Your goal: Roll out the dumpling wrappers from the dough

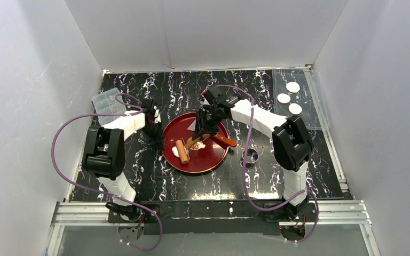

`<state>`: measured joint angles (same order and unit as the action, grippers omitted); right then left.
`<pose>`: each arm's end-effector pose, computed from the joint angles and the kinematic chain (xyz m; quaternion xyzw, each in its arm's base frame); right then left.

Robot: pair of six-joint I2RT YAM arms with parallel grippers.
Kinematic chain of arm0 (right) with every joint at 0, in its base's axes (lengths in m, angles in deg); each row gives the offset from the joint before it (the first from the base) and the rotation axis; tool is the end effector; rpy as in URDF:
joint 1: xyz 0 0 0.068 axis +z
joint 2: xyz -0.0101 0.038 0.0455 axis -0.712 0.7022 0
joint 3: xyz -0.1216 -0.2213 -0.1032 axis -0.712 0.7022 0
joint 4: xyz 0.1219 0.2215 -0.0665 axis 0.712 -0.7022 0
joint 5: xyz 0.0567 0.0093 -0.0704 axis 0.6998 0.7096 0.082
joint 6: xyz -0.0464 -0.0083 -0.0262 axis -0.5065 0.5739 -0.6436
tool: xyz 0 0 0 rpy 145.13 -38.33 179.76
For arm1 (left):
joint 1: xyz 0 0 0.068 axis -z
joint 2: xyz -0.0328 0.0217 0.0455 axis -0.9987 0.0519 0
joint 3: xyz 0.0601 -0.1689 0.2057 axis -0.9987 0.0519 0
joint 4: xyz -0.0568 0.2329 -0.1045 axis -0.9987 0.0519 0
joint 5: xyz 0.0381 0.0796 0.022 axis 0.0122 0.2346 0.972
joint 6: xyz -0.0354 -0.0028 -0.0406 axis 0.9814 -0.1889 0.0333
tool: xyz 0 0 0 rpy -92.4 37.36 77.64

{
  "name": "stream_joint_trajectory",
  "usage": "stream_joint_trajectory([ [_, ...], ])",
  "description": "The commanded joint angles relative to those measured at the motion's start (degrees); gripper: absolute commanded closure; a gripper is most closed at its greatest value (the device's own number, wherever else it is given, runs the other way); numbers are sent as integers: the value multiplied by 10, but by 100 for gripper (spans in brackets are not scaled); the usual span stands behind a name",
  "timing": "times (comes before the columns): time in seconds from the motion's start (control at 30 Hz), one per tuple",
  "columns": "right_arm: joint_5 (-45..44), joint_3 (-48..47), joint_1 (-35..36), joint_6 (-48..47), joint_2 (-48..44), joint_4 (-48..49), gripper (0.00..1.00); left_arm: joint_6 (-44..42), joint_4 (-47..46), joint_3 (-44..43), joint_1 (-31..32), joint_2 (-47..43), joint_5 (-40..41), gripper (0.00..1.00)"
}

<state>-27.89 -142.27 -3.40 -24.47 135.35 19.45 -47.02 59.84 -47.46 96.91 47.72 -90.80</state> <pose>0.3070 0.2943 0.2293 -0.1018 0.9418 0.3075 0.0898 0.3149 -0.0605 0.1641 -0.0678 0.9846 -0.1101 0.1176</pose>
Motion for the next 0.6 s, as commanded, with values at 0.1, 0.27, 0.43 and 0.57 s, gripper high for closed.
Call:
stream_joint_trajectory([
  [0.1,-194,-25,4,-47,55,-101,99,-24,30,8,-1,-35,53,100],
  [0.27,-149,-96,22,-26,100,-112,99,-25,31,7,1,-38,55,100],
  [0.43,-157,-82,19,-24,93,-102,99,-26,27,13,2,-47,57,100],
  [0.57,-173,-30,-4,-31,66,-98,99,-27,27,11,2,-51,62,100],
])
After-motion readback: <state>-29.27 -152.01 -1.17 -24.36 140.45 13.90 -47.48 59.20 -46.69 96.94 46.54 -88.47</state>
